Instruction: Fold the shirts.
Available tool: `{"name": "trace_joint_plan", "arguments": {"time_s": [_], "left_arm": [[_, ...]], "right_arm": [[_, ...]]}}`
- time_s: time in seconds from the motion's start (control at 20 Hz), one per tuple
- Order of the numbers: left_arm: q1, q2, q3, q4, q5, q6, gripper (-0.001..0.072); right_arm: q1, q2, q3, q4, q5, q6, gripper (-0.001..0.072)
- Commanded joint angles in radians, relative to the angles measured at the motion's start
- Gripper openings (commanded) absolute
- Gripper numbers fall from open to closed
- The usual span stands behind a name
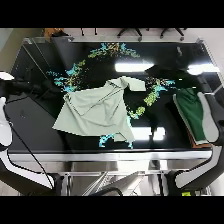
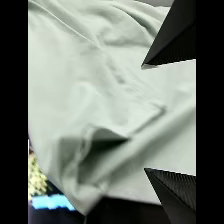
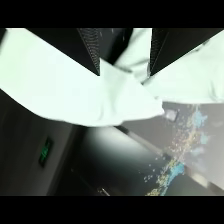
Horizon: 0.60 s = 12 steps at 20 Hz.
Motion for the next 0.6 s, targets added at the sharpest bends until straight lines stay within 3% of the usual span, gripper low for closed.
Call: {"name": "trace_joint_plan", "arguments": {"time_s": [0.0, 0.25, 0.45, 0.55], "left_arm": [[0.085, 0.008, -0.062, 0.105, -0.149, -0.016, 0.0696], [0.099, 0.034, -0.366, 0.126, -0.051, 0.051, 0.0696], [0.068, 0.034, -0.454, 0.124, 0.005, 0.090, 0.0696], [0.046, 0.035, -0.470, 0.124, 0.033, 0.095, 0.0695]], "right_arm": [[-0.109, 0.047, -0.034, -0.104, 0.225, 0.122, 0.0350], [-0.102, 0.081, -0.256, -0.110, 0.297, 0.124, 0.0350], [-0.088, 0.101, -0.375, -0.110, 0.322, 0.121, 0.0350], [-0.040, 0.113, -0.464, -0.127, 0.325, 0.117, 0.0384]]}}
